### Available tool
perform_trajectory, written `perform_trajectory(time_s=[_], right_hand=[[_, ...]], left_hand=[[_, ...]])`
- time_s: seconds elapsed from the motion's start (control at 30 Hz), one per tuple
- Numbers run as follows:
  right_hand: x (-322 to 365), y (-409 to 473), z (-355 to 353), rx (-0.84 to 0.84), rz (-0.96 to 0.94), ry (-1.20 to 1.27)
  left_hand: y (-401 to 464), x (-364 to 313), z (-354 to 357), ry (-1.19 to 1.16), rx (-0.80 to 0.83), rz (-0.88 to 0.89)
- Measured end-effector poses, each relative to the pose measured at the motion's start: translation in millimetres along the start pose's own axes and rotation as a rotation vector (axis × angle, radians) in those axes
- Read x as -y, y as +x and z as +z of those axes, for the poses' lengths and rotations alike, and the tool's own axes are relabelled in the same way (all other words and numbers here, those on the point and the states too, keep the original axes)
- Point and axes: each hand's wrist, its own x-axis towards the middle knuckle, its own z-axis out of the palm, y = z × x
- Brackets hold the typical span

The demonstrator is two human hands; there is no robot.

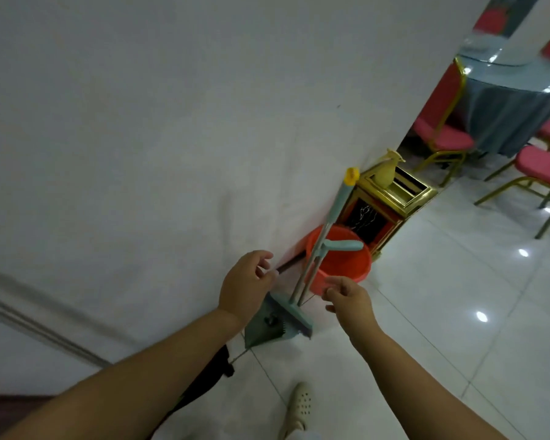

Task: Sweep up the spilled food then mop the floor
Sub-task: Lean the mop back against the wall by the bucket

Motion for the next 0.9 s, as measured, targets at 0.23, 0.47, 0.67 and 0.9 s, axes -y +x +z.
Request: perform_trajectory(time_s=[0.23, 0.47, 0.67, 0.9], right_hand=[[-32.9, 81.1, -88.7, 0.002, 0.022, -0.038], [-47.6, 140.4, -121.7, 0.071, 0.076, -0.094], [-57.8, 172.3, -117.5, 0.23, 0.207, -0.037], [-45.2, 199.4, -100.8, 0.266, 0.406, 0.206]], left_hand=[[74.5, -75.5, 88.8, -0.009, -0.017, -0.02], [130.8, -109.8, 122.8, 0.043, -0.039, -0.028], [160.5, -112.4, 127.1, -0.052, 0.046, -0.029], [175.5, -113.2, 126.6, -0.098, 0.089, -0.021]])
